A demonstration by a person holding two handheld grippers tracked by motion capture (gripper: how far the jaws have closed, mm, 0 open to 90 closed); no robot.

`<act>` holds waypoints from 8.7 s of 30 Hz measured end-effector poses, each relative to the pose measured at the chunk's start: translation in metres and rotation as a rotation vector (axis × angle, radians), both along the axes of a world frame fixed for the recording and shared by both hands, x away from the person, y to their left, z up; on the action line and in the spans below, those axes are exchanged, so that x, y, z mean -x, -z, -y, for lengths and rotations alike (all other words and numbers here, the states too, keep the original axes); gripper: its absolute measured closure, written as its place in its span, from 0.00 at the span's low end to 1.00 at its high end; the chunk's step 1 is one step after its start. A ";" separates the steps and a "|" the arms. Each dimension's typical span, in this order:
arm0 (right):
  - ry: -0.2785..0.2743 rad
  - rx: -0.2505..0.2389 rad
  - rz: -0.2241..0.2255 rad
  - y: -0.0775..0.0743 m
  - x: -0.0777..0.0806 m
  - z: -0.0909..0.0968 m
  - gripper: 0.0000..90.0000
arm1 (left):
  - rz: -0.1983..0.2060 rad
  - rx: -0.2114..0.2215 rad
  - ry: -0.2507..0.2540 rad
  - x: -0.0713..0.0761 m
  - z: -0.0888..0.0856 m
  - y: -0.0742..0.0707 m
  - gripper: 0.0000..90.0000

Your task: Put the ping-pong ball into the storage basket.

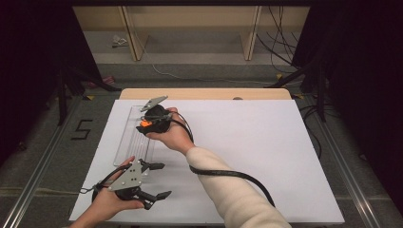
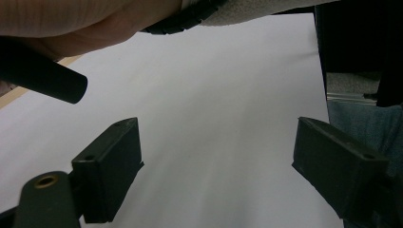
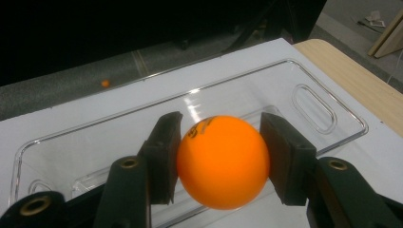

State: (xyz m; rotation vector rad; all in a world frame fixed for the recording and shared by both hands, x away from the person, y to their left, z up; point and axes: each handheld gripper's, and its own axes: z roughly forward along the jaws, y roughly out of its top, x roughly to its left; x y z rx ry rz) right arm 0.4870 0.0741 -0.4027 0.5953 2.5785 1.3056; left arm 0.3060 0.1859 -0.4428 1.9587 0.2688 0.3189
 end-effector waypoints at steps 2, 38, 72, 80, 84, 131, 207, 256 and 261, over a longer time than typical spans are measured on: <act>-0.004 0.001 0.001 0.000 0.000 -0.001 0.57 | 0.000 0.000 0.000 0.000 0.000 0.000 0.18; -0.017 0.004 -0.009 0.005 -0.003 -0.012 0.57 | 0.000 -0.009 0.012 0.000 0.001 0.001 0.18; -0.028 0.029 -0.019 0.016 -0.003 -0.021 0.57 | -0.002 -0.011 0.015 0.001 0.001 0.001 0.18; -0.033 0.039 -0.023 0.018 -0.003 -0.022 0.57 | -0.001 -0.011 0.018 0.001 0.002 0.001 0.18; -0.033 0.043 -0.021 0.019 -0.002 -0.022 0.57 | 0.000 -0.014 0.019 0.001 0.002 0.001 0.18; -0.049 0.072 -0.044 0.032 -0.003 -0.027 0.57 | -0.002 -0.013 0.024 0.001 0.002 0.001 0.18; 0.067 -0.016 0.013 -0.006 0.003 0.071 0.18 | -0.003 -0.014 0.013 0.000 0.001 0.002 0.18; 0.237 -0.006 -0.026 0.017 0.013 0.193 0.18 | -0.007 -0.014 0.009 -0.001 0.001 0.002 0.18; 0.259 -0.008 -0.029 0.019 0.014 0.206 0.18 | -0.008 -0.014 0.009 -0.001 0.001 0.002 0.18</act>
